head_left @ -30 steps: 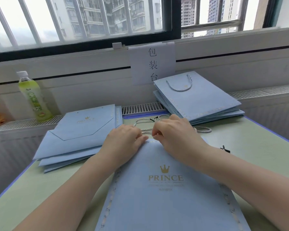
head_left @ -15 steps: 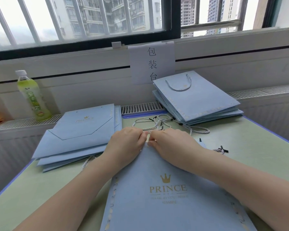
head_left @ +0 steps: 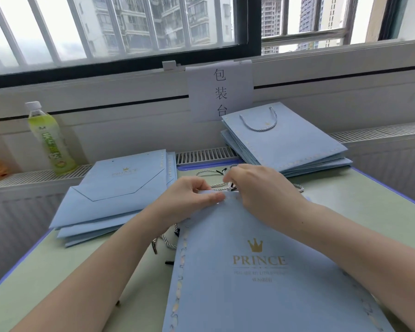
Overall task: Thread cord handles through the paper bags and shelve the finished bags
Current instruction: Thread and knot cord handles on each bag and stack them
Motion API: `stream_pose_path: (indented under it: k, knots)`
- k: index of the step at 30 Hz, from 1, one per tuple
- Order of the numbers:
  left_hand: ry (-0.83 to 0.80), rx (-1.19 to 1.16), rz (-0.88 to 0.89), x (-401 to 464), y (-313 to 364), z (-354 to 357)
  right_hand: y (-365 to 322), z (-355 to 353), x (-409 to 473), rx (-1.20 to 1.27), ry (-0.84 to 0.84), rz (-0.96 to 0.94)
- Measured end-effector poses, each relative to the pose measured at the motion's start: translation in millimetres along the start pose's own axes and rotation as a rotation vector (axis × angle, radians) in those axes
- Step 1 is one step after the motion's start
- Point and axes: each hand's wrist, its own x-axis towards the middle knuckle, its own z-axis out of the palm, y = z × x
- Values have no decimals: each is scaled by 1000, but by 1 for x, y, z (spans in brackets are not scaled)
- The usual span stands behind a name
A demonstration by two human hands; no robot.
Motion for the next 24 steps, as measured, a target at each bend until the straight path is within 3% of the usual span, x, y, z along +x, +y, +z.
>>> stream_pose_path:
  k: [8,17,24]
  knots:
    - [-151,-6,-11,-2,0,-4,-11,2,-2,62,59,-182]
    - [-198,-211,-42,-2,2,-6,-15,5,-3,214,35,-101]
    - [-178,-286,-55,-4,2,-6,-9,13,1,26,93,-194]
